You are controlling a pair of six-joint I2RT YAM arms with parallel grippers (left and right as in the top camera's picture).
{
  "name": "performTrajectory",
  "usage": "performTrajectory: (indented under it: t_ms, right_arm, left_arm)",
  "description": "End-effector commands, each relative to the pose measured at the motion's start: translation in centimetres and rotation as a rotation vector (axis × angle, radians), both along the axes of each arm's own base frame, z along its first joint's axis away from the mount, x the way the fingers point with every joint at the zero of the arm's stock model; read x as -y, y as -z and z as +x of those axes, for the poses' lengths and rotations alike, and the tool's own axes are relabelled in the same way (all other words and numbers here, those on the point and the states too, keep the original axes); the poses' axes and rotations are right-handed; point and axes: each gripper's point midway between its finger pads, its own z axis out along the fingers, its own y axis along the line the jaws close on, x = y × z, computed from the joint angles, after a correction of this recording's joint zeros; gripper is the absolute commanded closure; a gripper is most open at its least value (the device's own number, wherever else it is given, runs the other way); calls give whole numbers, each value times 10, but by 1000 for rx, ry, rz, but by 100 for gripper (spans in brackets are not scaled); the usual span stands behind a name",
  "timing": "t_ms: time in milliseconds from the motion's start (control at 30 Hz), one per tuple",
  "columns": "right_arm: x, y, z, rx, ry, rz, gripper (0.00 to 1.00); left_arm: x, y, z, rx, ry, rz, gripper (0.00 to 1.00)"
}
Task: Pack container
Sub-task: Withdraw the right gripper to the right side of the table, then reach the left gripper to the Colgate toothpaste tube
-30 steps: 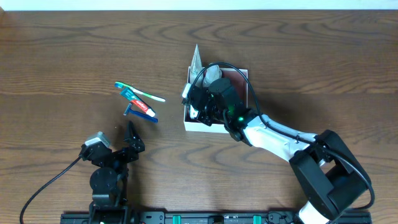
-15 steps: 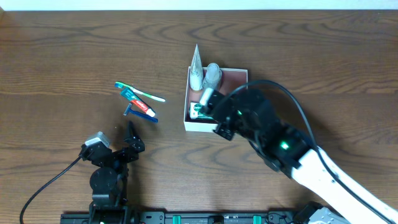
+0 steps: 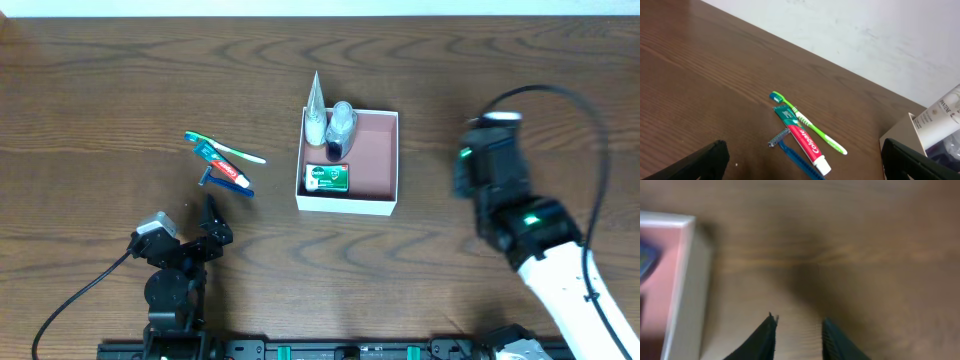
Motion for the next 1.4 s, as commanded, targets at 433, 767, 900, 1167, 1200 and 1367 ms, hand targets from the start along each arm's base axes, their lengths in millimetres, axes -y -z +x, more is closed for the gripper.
performTrajectory:
  t_ms: [433, 767, 900, 1167, 1200, 1367]
  right_arm:
    - [110, 28, 12, -7, 387, 218, 1]
    - [110, 31, 13, -17, 388, 217, 1]
    - [110, 31, 13, -17, 388, 217, 1]
    - [109, 31, 13, -17, 387, 217, 1]
    - [109, 31, 13, -17, 387, 217, 1]
    - [109, 31, 13, -17, 387, 217, 1]
  left_arm:
    - [-2, 19, -2, -58, -9, 13, 2]
    - [-2, 15, -1, -40, -11, 9, 2]
    - [27, -7, 3, 39, 155, -36, 2]
    - [25, -51, 1, -108, 150, -37, 2]
    - [23, -56, 4, -145, 140, -39, 2]
    - [19, -79, 32, -377, 126, -60, 2]
